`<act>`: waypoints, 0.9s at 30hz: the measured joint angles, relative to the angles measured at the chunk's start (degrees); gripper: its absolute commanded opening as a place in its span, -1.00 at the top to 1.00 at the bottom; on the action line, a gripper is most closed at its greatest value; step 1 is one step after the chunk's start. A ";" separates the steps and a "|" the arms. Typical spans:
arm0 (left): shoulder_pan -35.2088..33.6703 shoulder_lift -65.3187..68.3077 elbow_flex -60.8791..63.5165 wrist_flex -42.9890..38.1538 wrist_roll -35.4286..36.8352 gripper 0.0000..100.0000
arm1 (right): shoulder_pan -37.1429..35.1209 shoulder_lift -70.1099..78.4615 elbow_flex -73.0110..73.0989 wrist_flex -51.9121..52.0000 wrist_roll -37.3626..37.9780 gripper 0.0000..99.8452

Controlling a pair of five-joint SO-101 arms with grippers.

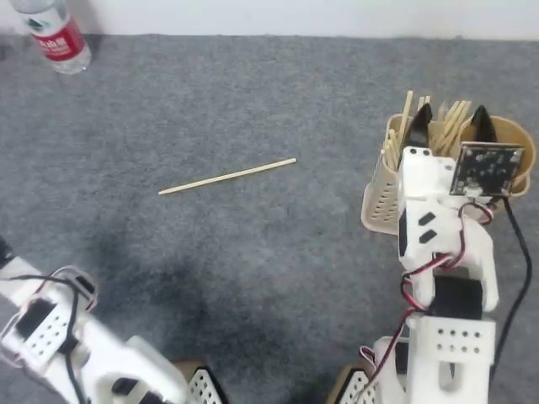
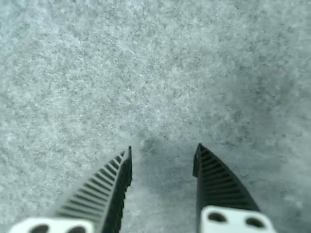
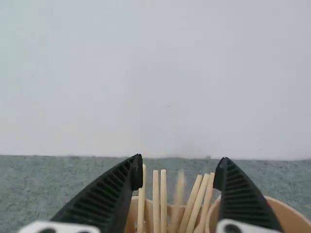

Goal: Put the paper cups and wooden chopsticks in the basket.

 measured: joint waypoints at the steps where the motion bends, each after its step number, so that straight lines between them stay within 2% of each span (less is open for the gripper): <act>1: 1.58 0.00 -0.09 0.00 0.00 0.60 | 0.00 -0.70 -0.70 2.11 0.00 0.53; 4: 8.26 0.00 -4.40 0.00 0.00 0.60 | -0.09 -2.29 -5.27 11.69 0.00 0.53; 7: 17.76 0.18 -13.01 0.00 -0.53 0.60 | -0.09 -3.52 -9.49 23.82 0.00 0.53; 12: 39.74 3.34 -28.84 6.68 -16.18 0.61 | -6.07 -3.87 -12.22 39.12 0.79 0.53; 16: 53.71 11.43 -39.56 13.10 -28.66 0.61 | -6.59 -4.13 -11.69 43.16 6.15 0.53; 20: 57.76 24.53 -50.02 18.20 -34.29 0.61 | -3.25 -4.57 -5.54 42.64 8.70 0.53; 27: 57.93 50.81 -68.84 28.31 -44.75 0.61 | 0.97 -3.96 5.45 38.24 9.14 0.53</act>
